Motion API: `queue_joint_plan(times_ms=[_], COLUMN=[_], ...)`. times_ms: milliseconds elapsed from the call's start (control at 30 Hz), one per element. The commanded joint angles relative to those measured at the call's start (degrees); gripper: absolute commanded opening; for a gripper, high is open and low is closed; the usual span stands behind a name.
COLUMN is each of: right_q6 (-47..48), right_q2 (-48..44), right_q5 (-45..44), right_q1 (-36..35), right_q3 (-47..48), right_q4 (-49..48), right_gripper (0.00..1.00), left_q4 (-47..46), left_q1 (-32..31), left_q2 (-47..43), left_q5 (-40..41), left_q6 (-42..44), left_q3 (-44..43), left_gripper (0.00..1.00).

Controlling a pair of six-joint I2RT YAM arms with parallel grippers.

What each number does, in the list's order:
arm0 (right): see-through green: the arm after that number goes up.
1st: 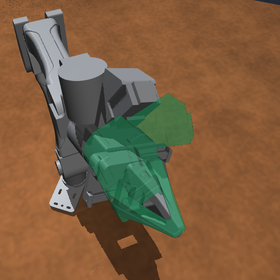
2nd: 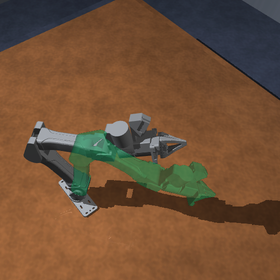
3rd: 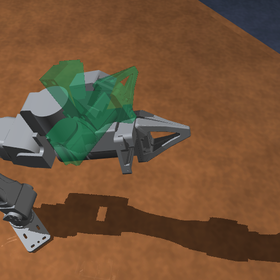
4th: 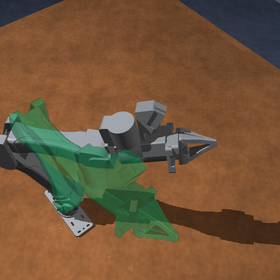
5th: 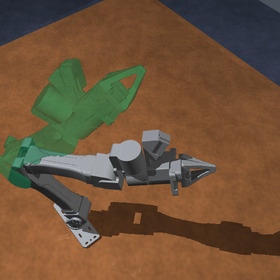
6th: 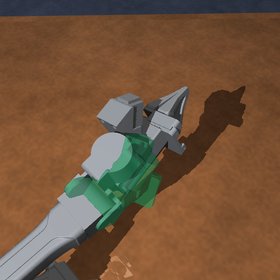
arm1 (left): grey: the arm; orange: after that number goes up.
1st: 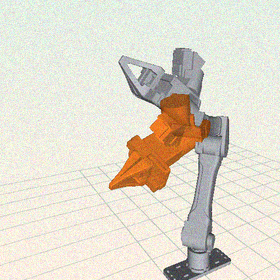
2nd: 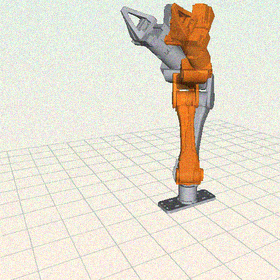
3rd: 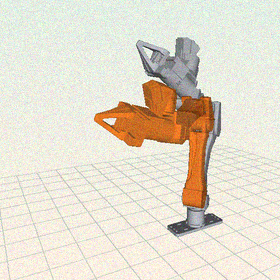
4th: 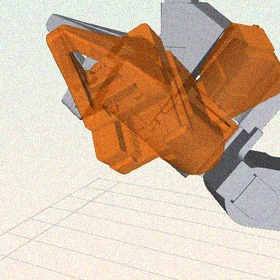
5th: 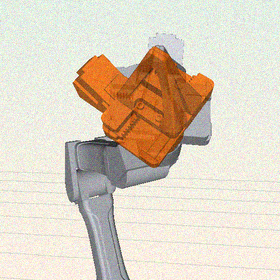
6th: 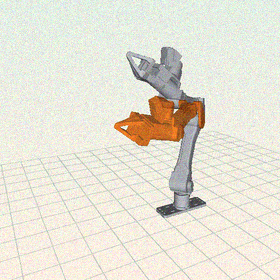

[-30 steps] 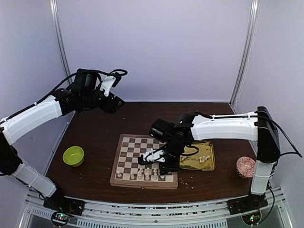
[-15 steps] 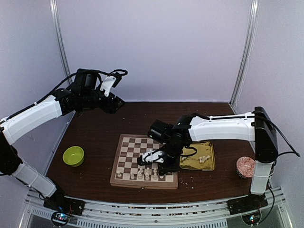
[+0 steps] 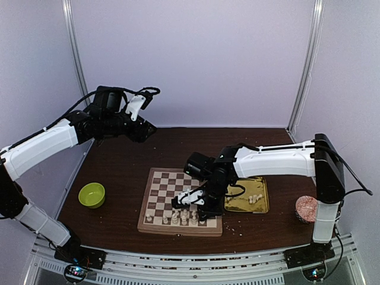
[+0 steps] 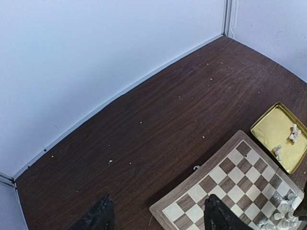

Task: Set up the chess pieces on the board
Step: Place the knight at g1, then pick up the pawn from the storage box.

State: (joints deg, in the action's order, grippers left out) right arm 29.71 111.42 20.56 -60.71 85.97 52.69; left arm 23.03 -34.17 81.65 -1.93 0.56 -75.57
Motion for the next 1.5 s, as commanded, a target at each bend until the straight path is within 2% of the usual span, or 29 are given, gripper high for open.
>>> queue_joint_plan(times_ms=[0, 267, 467, 600, 700, 967, 1467], right_q6=[0.22, 1.14, -0.98, -2.98, -3.13, -3.49, -4.44], right_q2=[-0.36, -8.44, -12.33, -11.69, -10.30, -6.03, -1.08], right_q5=[-0.47, -0.07, -2.07, -4.63, -7.87, -9.20, -9.14], right_q1=[-0.31, 1.90, 10.76, 18.24, 21.14, 22.65, 22.98], right_q3=[-0.56, -0.58, -3.37, -4.50, -5.67, -8.97, -7.25], right_q4=[0.75, 4.08, 1.86, 0.38, 0.10, -1.63, -2.89], right_gripper=[0.17, 0.19, 0.19, 0.19, 0.19, 0.20, 0.20], left_q4=[-0.36, 0.28, 1.91, 3.73, 3.69, 3.77, 3.96], left_q1=[0.38, 0.40, 0.38, 0.40, 0.42, 0.42, 0.42], left_q2=[0.55, 1.40, 3.27, 4.97, 5.16, 5.92, 6.58], left_q5=[-0.85, -1.63, -2.68, -4.23, -4.59, -5.67, -7.10], left_q6=[0.37, 0.49, -0.15, -0.27, -0.34, -0.38, -0.65], left_q3=[-1.94, -2.50, -3.61, -5.28, -5.20, -5.35, -5.64], left_gripper=[0.65, 0.65, 0.65, 0.65, 0.65, 0.65, 0.65])
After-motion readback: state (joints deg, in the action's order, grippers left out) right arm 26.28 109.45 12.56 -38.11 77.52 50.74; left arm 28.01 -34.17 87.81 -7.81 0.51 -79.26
